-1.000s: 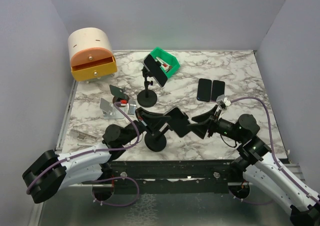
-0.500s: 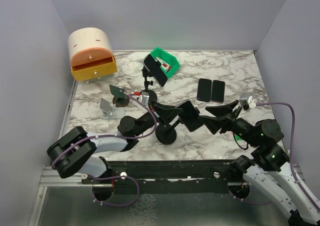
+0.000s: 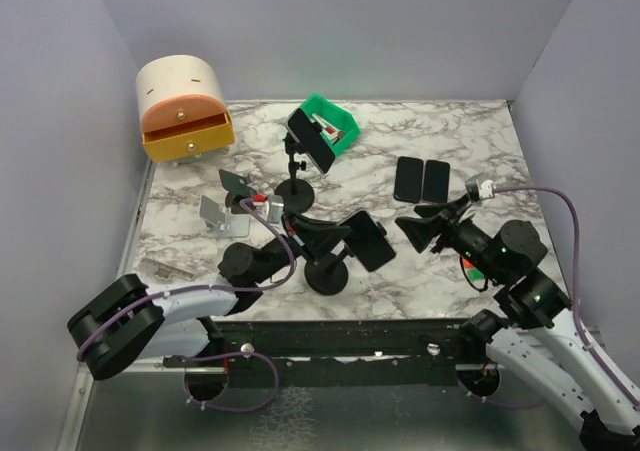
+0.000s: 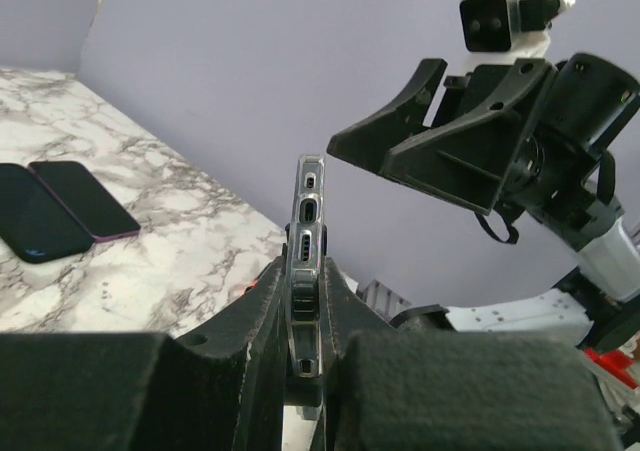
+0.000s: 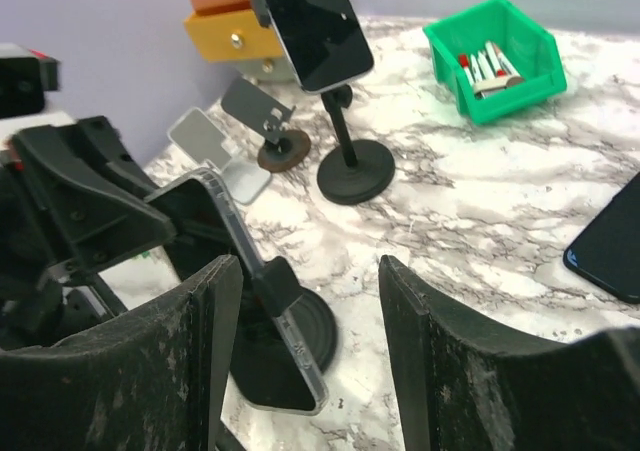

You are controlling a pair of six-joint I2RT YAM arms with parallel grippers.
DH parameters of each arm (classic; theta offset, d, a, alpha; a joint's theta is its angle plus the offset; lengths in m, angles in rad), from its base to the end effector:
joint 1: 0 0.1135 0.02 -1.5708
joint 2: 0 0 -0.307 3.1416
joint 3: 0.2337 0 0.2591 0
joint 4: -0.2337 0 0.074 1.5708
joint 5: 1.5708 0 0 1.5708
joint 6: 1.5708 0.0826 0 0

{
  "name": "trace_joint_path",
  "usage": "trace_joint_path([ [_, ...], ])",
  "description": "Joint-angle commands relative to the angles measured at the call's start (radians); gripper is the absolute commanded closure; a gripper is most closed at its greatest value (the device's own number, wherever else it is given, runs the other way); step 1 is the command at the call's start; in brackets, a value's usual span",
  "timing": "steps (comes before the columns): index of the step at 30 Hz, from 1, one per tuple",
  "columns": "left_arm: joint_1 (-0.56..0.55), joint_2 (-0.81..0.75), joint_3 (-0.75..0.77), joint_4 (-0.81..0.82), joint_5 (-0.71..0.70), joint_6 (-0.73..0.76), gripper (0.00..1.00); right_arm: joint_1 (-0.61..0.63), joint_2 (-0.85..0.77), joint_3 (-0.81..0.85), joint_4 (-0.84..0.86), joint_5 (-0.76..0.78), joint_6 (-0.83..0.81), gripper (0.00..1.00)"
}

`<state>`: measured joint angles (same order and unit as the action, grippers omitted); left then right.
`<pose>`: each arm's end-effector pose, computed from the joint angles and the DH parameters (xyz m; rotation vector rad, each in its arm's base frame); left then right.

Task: Remove the phone from the phone stand
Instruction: Place the phone stand with the phone at the center of the board.

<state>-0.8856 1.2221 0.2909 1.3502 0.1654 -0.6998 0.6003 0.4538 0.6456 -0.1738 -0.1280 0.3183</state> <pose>0.1513 -0.2066 0.2989 0.2819 1.2614 -1.4810 0.1062 0.0855 0.3578 -0.3301 1.5783 0.8187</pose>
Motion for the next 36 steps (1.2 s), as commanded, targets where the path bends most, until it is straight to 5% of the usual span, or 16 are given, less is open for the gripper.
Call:
trace_joint_path([
  [1, -0.003, -0.124, 0.003, -0.152, -0.048, 0.057, 1.00, 0.002, 0.121, 0.087, -0.075, -0.047, -0.088, 0.38],
  [15, -0.004, -0.340, -0.008, -0.483, -0.062, 0.128, 1.00, 0.002, 0.257, 0.096, 0.000, -0.306, -0.125, 0.37],
  [21, -0.003, -0.390, 0.002, -0.568, -0.064, 0.134, 1.00, 0.004, 0.326, 0.205, -0.106, -0.248, -0.198, 0.23],
  [36, -0.003, -0.646, -0.022, -0.894, -0.111, 0.160, 1.00, 0.090, 0.484, 0.388, -0.205, -0.086, -0.259, 0.23],
])
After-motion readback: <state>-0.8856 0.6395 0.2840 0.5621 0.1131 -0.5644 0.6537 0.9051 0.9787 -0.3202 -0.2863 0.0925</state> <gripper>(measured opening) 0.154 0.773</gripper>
